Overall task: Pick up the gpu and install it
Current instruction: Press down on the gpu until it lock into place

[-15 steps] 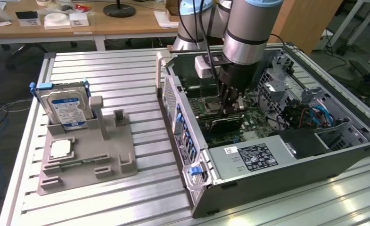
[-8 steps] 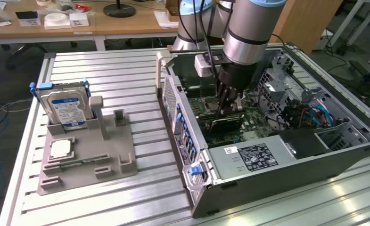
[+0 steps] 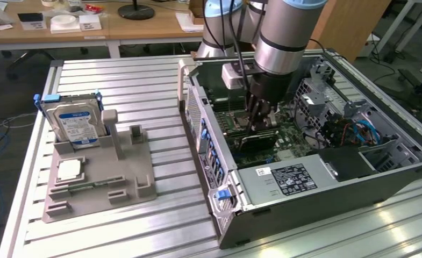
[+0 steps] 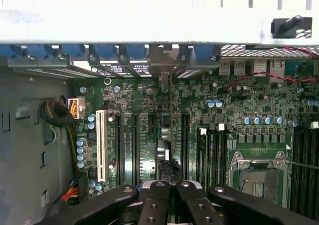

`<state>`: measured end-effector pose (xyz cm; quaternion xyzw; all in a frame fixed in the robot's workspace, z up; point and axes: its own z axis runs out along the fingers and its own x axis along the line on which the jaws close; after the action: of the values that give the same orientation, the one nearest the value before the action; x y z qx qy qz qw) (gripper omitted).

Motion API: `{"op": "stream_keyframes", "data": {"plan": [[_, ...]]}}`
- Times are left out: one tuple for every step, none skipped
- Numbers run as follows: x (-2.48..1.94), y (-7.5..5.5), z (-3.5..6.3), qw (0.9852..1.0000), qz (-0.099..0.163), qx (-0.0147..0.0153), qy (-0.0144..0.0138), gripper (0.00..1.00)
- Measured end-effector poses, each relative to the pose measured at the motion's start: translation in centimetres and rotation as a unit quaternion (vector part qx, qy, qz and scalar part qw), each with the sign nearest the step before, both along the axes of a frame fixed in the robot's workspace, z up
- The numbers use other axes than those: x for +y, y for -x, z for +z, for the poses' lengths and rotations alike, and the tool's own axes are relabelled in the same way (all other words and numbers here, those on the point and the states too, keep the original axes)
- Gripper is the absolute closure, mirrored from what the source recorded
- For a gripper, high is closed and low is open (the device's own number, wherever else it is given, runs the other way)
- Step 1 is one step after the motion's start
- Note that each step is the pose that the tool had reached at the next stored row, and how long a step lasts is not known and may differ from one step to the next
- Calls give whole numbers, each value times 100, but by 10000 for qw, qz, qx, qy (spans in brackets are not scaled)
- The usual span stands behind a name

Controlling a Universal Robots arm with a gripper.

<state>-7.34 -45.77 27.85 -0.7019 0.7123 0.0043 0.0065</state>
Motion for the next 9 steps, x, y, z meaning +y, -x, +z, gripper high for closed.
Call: {"op": "stream_keyframes", "data": {"plan": [[0,0,-1,10000,22,0,0,89],[1,0,-3,10000,44,0,-1,89],[4,0,-8,10000,60,-1,-2,89],[4,0,-9,10000,66,0,-1,89],[4,0,-9,10000,67,0,-1,89],[4,0,-9,10000,67,0,-1,89],[4,0,-9,10000,67,0,-1,89],[4,0,-9,10000,67,0,-1,89],[4,0,-17,10000,67,0,-1,89]]}}
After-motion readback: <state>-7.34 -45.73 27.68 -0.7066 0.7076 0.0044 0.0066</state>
